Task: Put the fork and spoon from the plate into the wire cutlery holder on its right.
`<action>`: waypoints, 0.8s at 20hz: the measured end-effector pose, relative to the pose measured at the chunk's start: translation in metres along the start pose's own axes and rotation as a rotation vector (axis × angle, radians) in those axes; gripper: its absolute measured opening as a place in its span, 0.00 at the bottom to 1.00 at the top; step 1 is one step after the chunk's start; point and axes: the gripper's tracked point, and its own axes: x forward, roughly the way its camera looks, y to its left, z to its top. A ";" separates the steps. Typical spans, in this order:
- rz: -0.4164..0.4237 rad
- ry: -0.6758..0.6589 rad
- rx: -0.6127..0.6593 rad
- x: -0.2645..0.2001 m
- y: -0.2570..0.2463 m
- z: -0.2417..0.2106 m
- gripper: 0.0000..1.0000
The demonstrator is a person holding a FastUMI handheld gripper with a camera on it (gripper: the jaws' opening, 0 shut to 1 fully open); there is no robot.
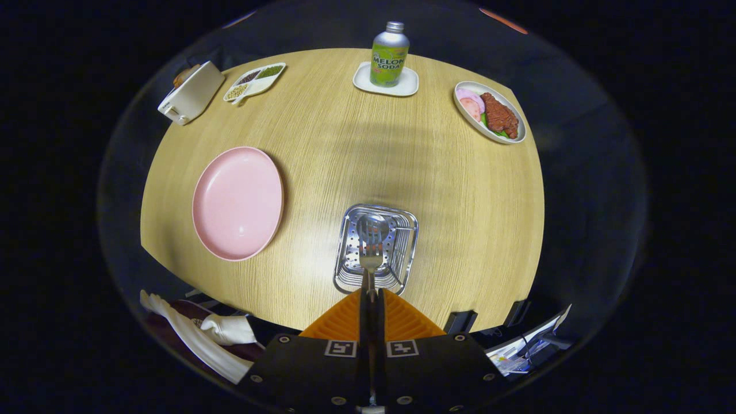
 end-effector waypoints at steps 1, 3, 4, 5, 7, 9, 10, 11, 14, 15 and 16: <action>-0.008 0.019 -0.010 0.003 0.001 0.002 0.05; -0.011 0.054 -0.027 0.013 0.004 0.003 0.05; -0.019 0.062 -0.029 0.016 0.003 0.005 0.04; -0.026 0.068 -0.030 0.020 0.003 0.007 0.04; -0.035 0.076 -0.033 0.021 0.002 0.009 0.07; -0.030 0.061 -0.018 0.020 0.005 0.011 0.12; -0.029 0.043 -0.008 0.018 0.005 0.013 0.16; -0.027 0.013 -0.004 0.011 0.006 0.020 0.34; 0.001 -0.075 0.041 -0.002 0.014 0.031 0.64; 0.010 -0.107 0.054 -0.007 0.016 0.035 0.84; 0.014 -0.139 0.064 -0.012 0.018 0.040 0.95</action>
